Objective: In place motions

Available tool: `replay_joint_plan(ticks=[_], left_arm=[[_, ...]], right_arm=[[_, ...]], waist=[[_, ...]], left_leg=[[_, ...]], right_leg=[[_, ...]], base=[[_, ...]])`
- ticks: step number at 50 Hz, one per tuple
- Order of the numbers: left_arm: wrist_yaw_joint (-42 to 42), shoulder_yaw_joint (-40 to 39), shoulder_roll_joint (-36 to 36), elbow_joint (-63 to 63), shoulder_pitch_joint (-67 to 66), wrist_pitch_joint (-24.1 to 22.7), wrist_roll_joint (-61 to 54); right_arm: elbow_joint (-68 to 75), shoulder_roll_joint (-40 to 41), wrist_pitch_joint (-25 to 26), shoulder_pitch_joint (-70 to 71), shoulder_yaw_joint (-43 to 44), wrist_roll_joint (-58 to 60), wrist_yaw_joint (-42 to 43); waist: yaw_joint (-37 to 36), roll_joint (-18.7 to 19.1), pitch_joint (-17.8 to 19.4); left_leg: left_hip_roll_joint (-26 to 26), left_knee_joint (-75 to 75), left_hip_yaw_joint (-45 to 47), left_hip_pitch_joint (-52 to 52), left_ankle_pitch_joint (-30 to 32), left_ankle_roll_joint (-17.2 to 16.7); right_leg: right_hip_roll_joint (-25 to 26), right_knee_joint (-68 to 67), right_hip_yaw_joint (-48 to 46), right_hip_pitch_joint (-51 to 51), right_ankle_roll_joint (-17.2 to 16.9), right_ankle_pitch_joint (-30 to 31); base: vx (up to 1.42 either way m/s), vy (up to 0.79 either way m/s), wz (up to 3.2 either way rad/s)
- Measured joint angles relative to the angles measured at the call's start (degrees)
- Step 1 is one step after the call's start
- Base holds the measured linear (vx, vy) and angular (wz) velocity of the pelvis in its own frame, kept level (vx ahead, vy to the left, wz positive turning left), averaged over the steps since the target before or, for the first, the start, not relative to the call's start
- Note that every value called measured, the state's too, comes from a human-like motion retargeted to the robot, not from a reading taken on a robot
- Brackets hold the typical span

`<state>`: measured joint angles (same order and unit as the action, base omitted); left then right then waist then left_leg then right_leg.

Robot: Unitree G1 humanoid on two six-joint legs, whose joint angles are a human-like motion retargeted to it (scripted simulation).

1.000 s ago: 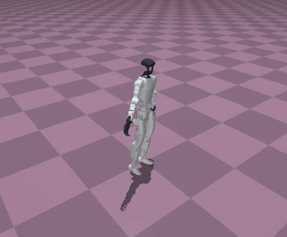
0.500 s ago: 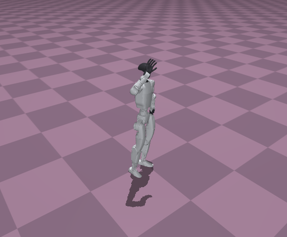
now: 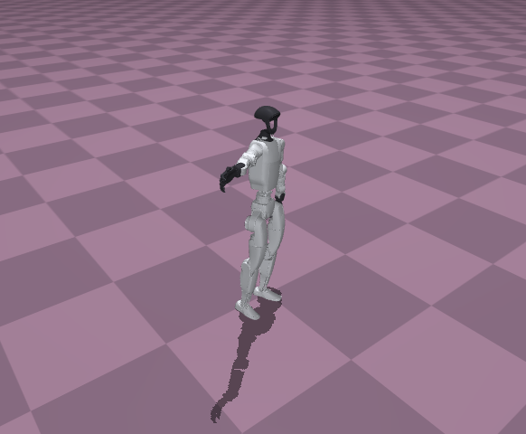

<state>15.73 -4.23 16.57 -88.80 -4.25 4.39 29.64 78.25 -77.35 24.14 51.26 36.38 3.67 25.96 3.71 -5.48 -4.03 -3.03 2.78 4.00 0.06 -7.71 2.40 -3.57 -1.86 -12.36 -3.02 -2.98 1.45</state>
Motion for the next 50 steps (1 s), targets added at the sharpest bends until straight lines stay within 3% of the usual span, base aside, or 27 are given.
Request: replay_joint_plan(ticks=[2, 3, 5, 8, 11, 15, 20, 25, 28, 29, 32, 35, 36, 40, 42, 45, 50], left_arm=[[-0.69, 0.28, 0.02, 0.37, -0.08, -0.52, 0.29], [-1.11, 0.28, 0.10, 0.35, -0.20, -0.89, 0.33], [-1.34, 0.60, 0.47, -0.29, -0.17, -1.29, 0.56], [-0.76, 0.67, 0.95, -1.36, 0.31, -0.38, 1.80], [-0.85, 0.53, 1.27, -1.66, 1.12, 0.16, 2.32], [-1.67, 0.54, 1.25, -0.57, 1.87, -0.50, 0.97], [-1.88, 0.53, 0.86, 0.42, 1.97, -1.37, -1.43], [-0.54, 2.03, 2.59, -0.74, 2.12, -1.09, -1.40], [0.19, 1.25, 2.57, -0.51, 0.96, -0.88, 0.88], [0.13, 1.32, 2.10, -0.27, 0.69, -0.99, 1.56], [-0.54, 2.45, -0.12, 0.30, 0.86, -1.50, 2.90], [-0.77, 3.49, -3.11, 0.26, 1.76, -1.47, 3.39], [-0.70, 3.47, -3.91, 0.04, 1.91, -1.32, 3.27], [-0.51, 1.91, -3.24, -0.81, 1.02, -0.86, 2.61], [-0.63, 1.59, -3.13, -1.07, 0.64, -0.55, 2.31], [-1.08, 1.24, -2.47, -1.25, 0.03, -0.29, 1.71], [-1.68, 0.03, -2.63, -0.64, -1.60, -0.28, 0.83]], right_arm=[[1.65, 0.83, 1.33, 0.19, 3.97, -9.60, -9.63], [0.82, 1.70, -1.72, 0.25, 5.27, -14.30, -11.02], [-3.88, 4.83, -11.38, 0.56, 5.47, -24.25, -4.55], [-17.35, 9.76, -23.30, 2.51, -0.89, -21.80, 13.61], [-33.06, 10.84, -19.97, 3.62, -8.77, -8.64, 21.74], [-50.90, 6.49, -13.02, 4.23, -18.52, 10.20, 20.60], [-68.55, -4.83, -11.20, 8.22, -32.03, 38.15, 16.61], [-86.90, -14.38, -14.12, 22.87, -56.21, 57.21, 11.30], [-90.31, -11.98, -19.19, 53.56, -89.89, 62.58, 13.03], [-89.97, -10.78, -20.87, 59.10, -96.04, 62.90, 15.58], [-85.95, -9.66, -24.41, 63.99, -101.74, 59.63, 24.73], [-76.98, -11.06, -21.82, 59.65, -96.30, 55.17, 28.94], [-72.83, -10.92, -19.28, 55.02, -90.77, 54.02, 29.26], [-56.16, -3.75, -9.56, 19.72, -50.74, 46.65, 31.90], [-47.85, 1.55, -7.02, 13.25, -40.05, 38.10, 32.24], [-36.45, 9.18, -5.66, 8.19, -26.70, 20.74, 30.52], [-21.83, 14.07, -10.51, 7.06, -14.37, -8.25, 17.54]], waist=[[0.19, 0.51, -0.23], [0.42, 0.83, -0.49], [0.58, 1.42, -1.23], [0.26, 2.09, -1.77], [0.07, 2.33, -1.67], [-0.37, 2.31, -1.40], [0.30, 1.83, -1.56], [1.56, 0.27, -1.19], [3.13, 0.42, -1.30], [3.23, 0.73, -1.32], [2.46, 2.18, -1.10], [1.23, 4.28, -0.66], [1.23, 4.77, -0.69], [2.57, 3.46, -1.59], [2.53, 3.09, -1.89], [2.25, 2.35, -2.25], [3.11, 2.50, -2.74]], left_leg=[[-0.01, -0.02, 0.05, -0.28, -0.15, 0.14], [-0.03, -0.07, 0.19, -0.40, -0.23, 0.23], [-0.08, -0.18, 0.59, -0.63, -0.41, 0.35], [-0.21, -0.34, 1.46, -0.58, -0.53, 0.38], [-0.39, -0.61, 2.05, -0.35, -0.46, 0.34], [-0.45, -1.17, 2.63, -0.10, -0.20, 0.20], [-0.32, -1.46, 2.60, -0.25, 0.03, -0.07], [-0.04, -1.63, 2.63, 0.63, -0.08, -0.17], [0.01, -1.70, 2.77, 1.33, -0.27, -0.07], [0.03, -1.69, 2.81, 1.44, -0.33, -0.04], [0.12, -1.69, 2.83, 1.50, -0.48, 0.02], [0.25, -1.74, 2.72, 1.27, -0.48, 0.06], [0.24, -1.72, 2.56, 1.12, -0.45, 0.05], [0.05, -1.67, 2.03, 0.64, -0.30, 0.02], [-0.07, -1.60, 1.91, 0.57, -0.30, 0.06], [-0.17, -1.55, 1.83, 0.57, -0.38, 0.08], [0.01, -1.49, 1.77, 0.41, -0.56, 0.12]], right_leg=[[0.12, -0.04, 0.24, 0.58, -0.03, 0.08], [0.19, -0.06, 0.47, 0.92, -0.07, 0.15], [0.24, -0.10, 1.02, 1.67, -0.22, 0.29], [0.08, -0.14, 1.88, 2.24, -0.43, 0.43], [-0.21, -0.17, 1.97, 2.34, -0.53, 0.45], [-0.46, -0.16, 1.62, 2.26, -0.61, 0.39], [-0.51, -0.11, 1.03, 2.03, -0.46, 0.24], [-0.22, -0.39, 0.84, 1.21, 0.03, 0.09], [-0.04, -0.51, 1.05, 0.78, 0.20, 0.13], [0.01, -0.50, 1.10, 0.71, 0.22, 0.16], [0.20, -0.42, 1.17, 0.72, 0.25, 0.24], [0.38, -0.38, 1.14, 0.89, 0.22, 0.25], [0.37, -0.34, 0.99, 0.95, 0.21, 0.22], [0.21, -0.14, 0.37, 1.04, 0.22, 0.09], [0.15, -0.06, 0.35, 1.05, 0.21, 0.07], [0.11, -0.01, 0.54, 1.15, 0.20, 0.06], [0.28, -0.05, 0.56, 1.39, 0.22, -0.05]], base=[[-0.06, 0.04, -0.18], [-0.03, 0.09, -0.27], [-0.01, 0.11, -0.34], [-0.02, 0.08, -0.31], [0.00, 0.00, 0.00], [0.00, 0.00, 0.00], [0.02, -0.05, 0.10], [0.02, -0.04, 0.07], [0.00, 0.00, 0.00], [0.00, 0.00, 0.00], [0.00, 0.00, 0.00], [0.00, 0.00, 0.00], [0.00, 0.00, 0.00], [0.00, 0.00, 0.00], [0.00, 0.00, 0.00], [0.00, 0.00, 0.00], [0.00, 0.00, 0.00]])
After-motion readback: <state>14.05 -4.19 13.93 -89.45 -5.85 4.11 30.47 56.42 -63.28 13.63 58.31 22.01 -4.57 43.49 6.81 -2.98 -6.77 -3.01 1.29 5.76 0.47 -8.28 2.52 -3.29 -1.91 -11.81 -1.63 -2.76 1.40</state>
